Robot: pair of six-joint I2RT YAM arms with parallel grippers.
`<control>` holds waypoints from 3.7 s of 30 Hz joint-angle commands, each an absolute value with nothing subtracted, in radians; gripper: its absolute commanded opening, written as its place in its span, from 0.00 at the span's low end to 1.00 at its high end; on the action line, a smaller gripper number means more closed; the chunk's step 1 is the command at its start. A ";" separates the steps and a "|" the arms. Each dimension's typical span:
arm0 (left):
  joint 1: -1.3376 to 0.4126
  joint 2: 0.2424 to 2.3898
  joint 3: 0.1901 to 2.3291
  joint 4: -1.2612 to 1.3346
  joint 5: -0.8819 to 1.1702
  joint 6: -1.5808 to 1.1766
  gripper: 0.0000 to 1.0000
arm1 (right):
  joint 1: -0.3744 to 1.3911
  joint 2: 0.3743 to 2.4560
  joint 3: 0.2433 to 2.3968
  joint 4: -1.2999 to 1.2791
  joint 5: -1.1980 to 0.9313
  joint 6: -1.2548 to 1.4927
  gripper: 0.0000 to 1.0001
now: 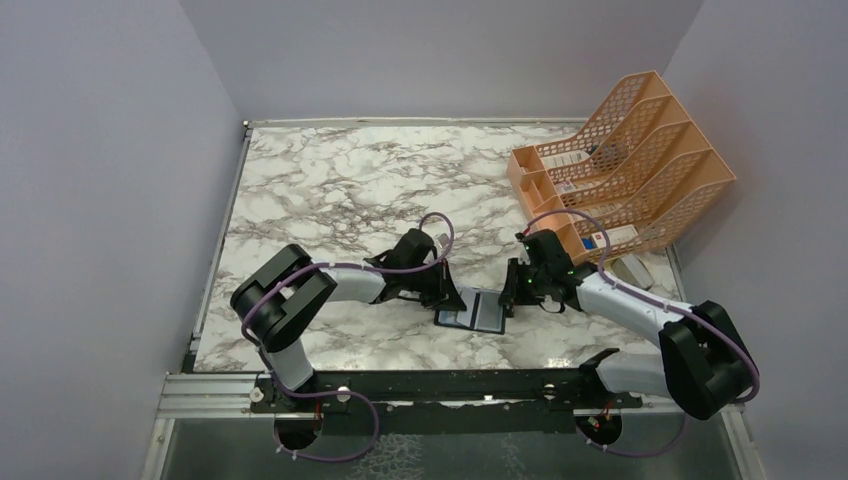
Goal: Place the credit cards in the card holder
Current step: Insert the credit card into the card holder.
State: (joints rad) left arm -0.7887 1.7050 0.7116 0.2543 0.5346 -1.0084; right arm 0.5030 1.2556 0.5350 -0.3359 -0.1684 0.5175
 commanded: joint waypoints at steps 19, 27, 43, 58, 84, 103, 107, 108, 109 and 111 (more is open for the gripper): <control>-0.827 1.742 0.778 0.197 0.379 -0.979 0.00 | 0.511 1.178 0.550 -0.380 -0.134 0.600 0.22; -0.827 1.744 0.772 0.201 0.374 -0.975 0.00 | 0.510 1.136 0.545 -0.455 -0.128 0.615 0.35; -0.828 1.736 0.738 0.260 0.337 -0.967 0.00 | 0.511 1.172 0.493 -0.407 -0.178 0.649 0.25; -0.849 1.757 0.728 0.317 0.329 -0.980 0.00 | 0.510 1.136 0.402 -0.302 -0.231 0.739 0.15; -0.885 1.652 0.745 0.273 0.259 -0.957 0.47 | 0.511 1.026 0.499 -0.447 -0.084 0.702 0.28; -0.886 1.695 0.788 0.263 0.280 -0.916 0.39 | 0.511 1.137 0.420 -0.281 -0.144 0.739 0.29; -0.895 1.738 0.801 0.276 0.293 -0.915 0.36 | 0.511 1.136 0.391 -0.243 -0.168 0.749 0.29; -0.896 1.744 0.805 0.282 0.298 -0.916 0.36 | 0.511 1.137 0.384 -0.233 -0.174 0.749 0.29; -0.900 1.751 0.808 0.285 0.300 -0.916 0.35 | 0.510 1.136 0.379 -0.225 -0.179 0.749 0.29; -0.908 1.761 0.814 0.294 0.308 -0.916 0.35 | 0.511 1.139 0.373 -0.213 -0.189 0.750 0.29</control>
State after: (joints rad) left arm -0.8886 1.7275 0.7868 0.2729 0.2836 -0.9318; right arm 0.5049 1.1324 0.4088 -0.2642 -0.1516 0.7372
